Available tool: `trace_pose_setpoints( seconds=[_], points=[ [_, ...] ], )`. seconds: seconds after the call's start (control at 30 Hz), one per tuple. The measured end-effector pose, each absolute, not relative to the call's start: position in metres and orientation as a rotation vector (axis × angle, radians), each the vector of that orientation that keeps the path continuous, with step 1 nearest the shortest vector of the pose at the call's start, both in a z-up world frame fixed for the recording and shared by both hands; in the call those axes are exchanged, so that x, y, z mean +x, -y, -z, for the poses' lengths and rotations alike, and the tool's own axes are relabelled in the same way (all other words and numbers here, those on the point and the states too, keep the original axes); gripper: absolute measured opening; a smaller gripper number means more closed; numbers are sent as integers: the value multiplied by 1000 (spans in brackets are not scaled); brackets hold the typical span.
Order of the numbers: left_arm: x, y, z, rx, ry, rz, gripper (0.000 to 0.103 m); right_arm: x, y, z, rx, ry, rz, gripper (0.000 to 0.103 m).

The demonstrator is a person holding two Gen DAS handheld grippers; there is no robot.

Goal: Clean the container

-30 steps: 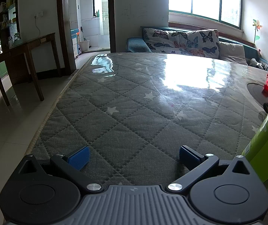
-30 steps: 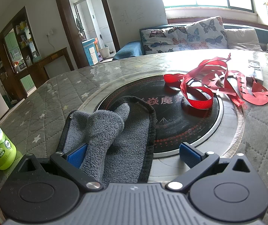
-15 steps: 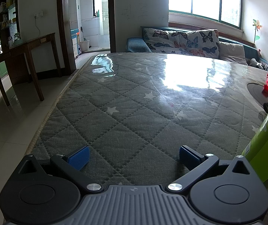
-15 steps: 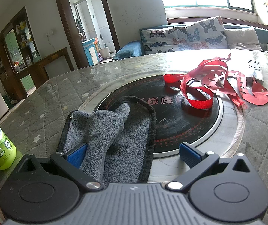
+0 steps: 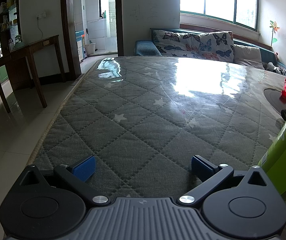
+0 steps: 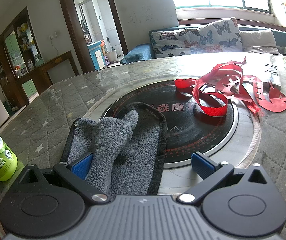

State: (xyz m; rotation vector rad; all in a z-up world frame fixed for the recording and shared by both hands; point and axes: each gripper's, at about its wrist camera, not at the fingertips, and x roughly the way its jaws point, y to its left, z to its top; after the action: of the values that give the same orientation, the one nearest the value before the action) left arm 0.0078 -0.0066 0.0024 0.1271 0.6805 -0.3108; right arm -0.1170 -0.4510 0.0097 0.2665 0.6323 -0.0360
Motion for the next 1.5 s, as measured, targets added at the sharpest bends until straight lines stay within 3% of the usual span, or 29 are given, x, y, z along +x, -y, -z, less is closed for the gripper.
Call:
trace_pose_setpoints(
  seconds=[1.5],
  points=[
    [8,7,-2,127,-681,310,103,-116,450,-9,268,-631,36,103]
  ],
)
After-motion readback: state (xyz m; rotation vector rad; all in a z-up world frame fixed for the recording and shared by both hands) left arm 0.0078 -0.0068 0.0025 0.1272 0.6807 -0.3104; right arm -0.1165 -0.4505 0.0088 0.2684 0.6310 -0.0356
